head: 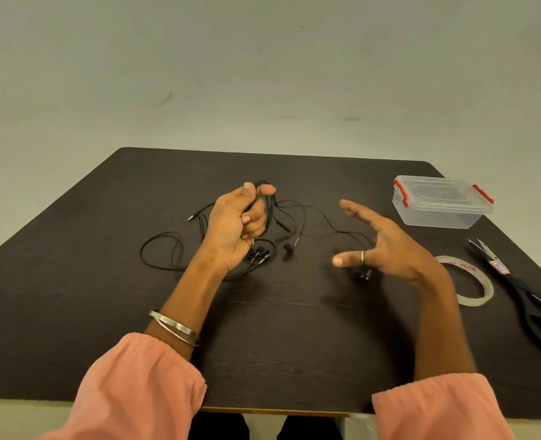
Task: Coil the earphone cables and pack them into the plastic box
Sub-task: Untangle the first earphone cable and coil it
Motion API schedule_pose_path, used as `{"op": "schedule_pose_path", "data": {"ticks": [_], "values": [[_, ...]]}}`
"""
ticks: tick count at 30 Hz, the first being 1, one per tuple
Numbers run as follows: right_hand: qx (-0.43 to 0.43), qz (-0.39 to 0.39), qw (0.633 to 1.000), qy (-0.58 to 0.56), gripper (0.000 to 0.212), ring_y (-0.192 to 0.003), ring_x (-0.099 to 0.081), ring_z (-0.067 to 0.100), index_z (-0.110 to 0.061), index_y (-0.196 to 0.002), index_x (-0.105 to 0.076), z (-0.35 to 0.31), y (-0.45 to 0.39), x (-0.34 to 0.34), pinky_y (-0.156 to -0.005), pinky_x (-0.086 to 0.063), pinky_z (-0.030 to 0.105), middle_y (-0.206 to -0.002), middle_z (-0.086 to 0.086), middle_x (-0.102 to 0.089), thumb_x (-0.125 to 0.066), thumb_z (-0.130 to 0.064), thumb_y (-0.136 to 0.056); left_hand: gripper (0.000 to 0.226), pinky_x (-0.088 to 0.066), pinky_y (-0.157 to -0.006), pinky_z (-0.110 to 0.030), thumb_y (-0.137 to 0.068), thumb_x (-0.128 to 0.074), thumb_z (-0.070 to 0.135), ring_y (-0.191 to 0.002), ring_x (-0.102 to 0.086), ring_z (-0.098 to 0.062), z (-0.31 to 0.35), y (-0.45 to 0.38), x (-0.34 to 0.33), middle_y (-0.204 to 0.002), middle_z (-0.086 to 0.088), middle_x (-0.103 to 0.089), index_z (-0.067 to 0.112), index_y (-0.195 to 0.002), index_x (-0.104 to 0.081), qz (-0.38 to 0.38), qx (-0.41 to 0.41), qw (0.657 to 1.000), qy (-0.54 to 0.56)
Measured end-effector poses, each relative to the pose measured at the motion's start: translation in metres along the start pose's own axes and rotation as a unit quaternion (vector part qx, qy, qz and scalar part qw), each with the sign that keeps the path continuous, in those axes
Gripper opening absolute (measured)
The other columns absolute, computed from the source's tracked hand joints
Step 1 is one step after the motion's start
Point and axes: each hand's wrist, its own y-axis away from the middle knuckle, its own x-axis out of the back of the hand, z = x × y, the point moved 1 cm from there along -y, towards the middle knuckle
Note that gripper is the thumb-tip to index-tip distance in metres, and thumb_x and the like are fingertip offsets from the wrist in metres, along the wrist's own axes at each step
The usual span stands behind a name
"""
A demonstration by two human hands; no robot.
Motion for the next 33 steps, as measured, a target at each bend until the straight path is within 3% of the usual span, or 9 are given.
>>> {"op": "schedule_pose_path", "data": {"ticks": [3,6,9,12,19,23,27,31,33], "values": [[0.134,0.067,0.987,-0.055,0.073,-0.136,-0.034,0.004,-0.041,-0.139,-0.042,-0.022,-0.009,-0.02,-0.111,-0.029,0.03,-0.145,-0.014,-0.043,-0.074,-0.05,-0.073,0.038,-0.012,-0.04,-0.023,-0.103,-0.032,0.022,-0.038,-0.018,-0.005,-0.001,0.003,-0.004,-0.045,0.008,-0.029,0.002,-0.094,-0.063,-0.059,0.01,0.998,-0.026],[0.219,0.132,0.966,-0.033,0.055,-0.127,-0.044,0.002,-0.027,-0.135,-0.051,-0.044,-0.017,-0.046,-0.106,-0.036,0.022,-0.133,-0.014,-0.053,-0.068,-0.03,-0.083,0.038,-0.011,-0.041,-0.024,-0.1,-0.034,0.022,-0.038,-0.016,-0.005,-0.002,0.007,-0.01,-0.044,0.009,-0.03,0.005,-0.091,-0.066,-0.16,0.032,0.986,-0.012],[0.251,0.145,0.957,0.019,0.031,-0.103,-0.058,0.014,-0.021,-0.109,-0.067,-0.049,-0.021,-0.063,-0.096,-0.042,0.051,-0.098,-0.022,-0.058,-0.065,-0.022,-0.078,0.038,-0.012,-0.04,-0.024,-0.098,-0.033,0.022,-0.039,-0.013,-0.006,0.001,0.011,-0.013,-0.044,0.011,-0.032,0.006,-0.09,-0.067,-0.22,0.037,0.975,0.025],[0.232,0.182,0.955,0.04,0.011,-0.087,-0.058,0.012,-0.025,-0.089,-0.072,-0.048,-0.021,-0.058,-0.086,-0.041,0.058,-0.075,-0.025,-0.056,-0.066,-0.031,-0.082,0.042,-0.015,-0.037,-0.019,-0.098,-0.031,0.023,-0.038,-0.012,-0.006,0.004,0.009,-0.009,-0.043,0.012,-0.033,0.008,-0.086,-0.069,-0.176,0.025,0.981,0.071],[0.17,0.289,0.937,0.092,0.014,-0.101,-0.058,0.018,-0.027,-0.099,-0.072,-0.008,-0.028,-0.016,-0.085,-0.044,0.057,-0.096,-0.016,-0.065,-0.065,-0.021,-0.089,0.041,-0.019,-0.033,-0.017,-0.096,-0.033,0.027,-0.037,-0.01,-0.007,0.015,-0.001,0.009,-0.04,0.009,-0.033,0.012,-0.082,-0.069,-0.082,-0.026,0.972,0.217],[0.159,0.262,0.952,0.001,0.021,-0.094,-0.063,0.014,-0.028,-0.094,-0.073,-0.002,-0.023,-0.008,-0.086,-0.051,0.05,-0.097,-0.011,-0.07,-0.058,-0.043,-0.09,0.049,-0.018,-0.034,-0.017,-0.103,-0.025,0.026,-0.038,-0.01,-0.007,0.011,-0.001,0.008,-0.041,0.01,-0.033,0.012,-0.084,-0.068,-0.06,-0.03,0.976,0.208],[0.052,0.161,0.976,-0.137,0.037,-0.088,-0.066,0.015,-0.019,-0.079,-0.074,-0.007,-0.013,-0.001,-0.09,-0.049,0.029,-0.093,0.009,-0.073,-0.055,-0.05,-0.085,0.052,-0.018,-0.034,-0.017,-0.104,-0.024,0.027,-0.034,-0.014,-0.005,0.012,-0.002,0.011,-0.041,0.009,-0.032,0.013,-0.082,-0.07,-0.031,-0.035,0.975,0.217],[-0.055,0.296,0.953,0.037,0.011,-0.095,-0.063,0.023,-0.025,-0.081,-0.064,0.005,-0.016,0.002,-0.101,-0.041,0.054,-0.089,0.0,-0.066,-0.061,-0.03,-0.091,0.046,-0.016,-0.035,-0.018,-0.104,-0.025,0.026,-0.035,-0.015,-0.005,0.01,-0.002,0.008,-0.042,0.01,-0.031,0.01,-0.087,-0.065,-0.03,-0.031,0.983,0.18],[-0.002,0.347,0.938,0.017,0.005,-0.098,-0.061,0.015,-0.021,-0.094,-0.066,-0.002,-0.017,-0.003,-0.098,-0.046,0.049,-0.096,-0.005,-0.064,-0.061,-0.021,-0.092,0.043,-0.015,-0.036,-0.018,-0.103,-0.025,0.026,-0.036,-0.014,-0.004,0.008,0.0,0.002,-0.043,0.01,-0.031,0.008,-0.091,-0.062,-0.045,-0.023,0.988,0.143]]}}
